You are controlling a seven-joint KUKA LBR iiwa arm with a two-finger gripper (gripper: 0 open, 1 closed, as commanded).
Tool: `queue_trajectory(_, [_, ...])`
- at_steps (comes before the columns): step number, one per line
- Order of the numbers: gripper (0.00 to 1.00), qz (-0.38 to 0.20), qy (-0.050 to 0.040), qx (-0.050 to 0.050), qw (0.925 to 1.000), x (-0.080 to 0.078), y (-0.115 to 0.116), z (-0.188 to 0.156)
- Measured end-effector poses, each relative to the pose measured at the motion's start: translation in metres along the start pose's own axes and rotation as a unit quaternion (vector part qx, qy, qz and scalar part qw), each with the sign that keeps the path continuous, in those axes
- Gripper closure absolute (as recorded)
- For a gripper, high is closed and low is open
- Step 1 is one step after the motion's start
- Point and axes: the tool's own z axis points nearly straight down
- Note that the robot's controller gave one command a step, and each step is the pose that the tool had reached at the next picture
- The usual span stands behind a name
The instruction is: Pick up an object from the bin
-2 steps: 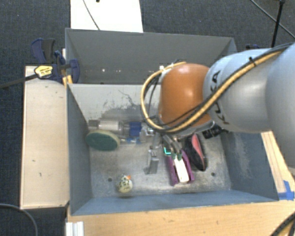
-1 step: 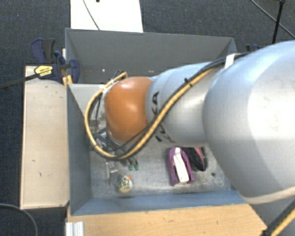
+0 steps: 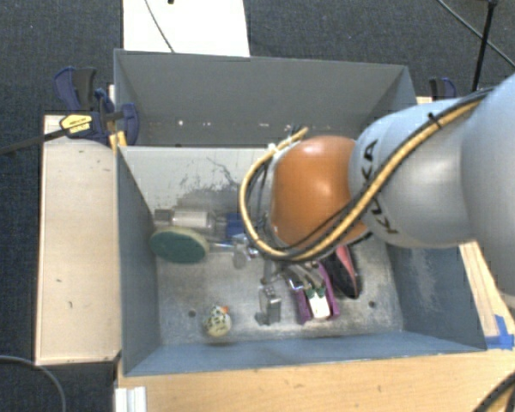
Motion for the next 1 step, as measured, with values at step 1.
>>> queue_trajectory(1, [0.0, 0.049, 0.002, -0.003, 0.9988, 0.0011, 0.0478, 0.0275])
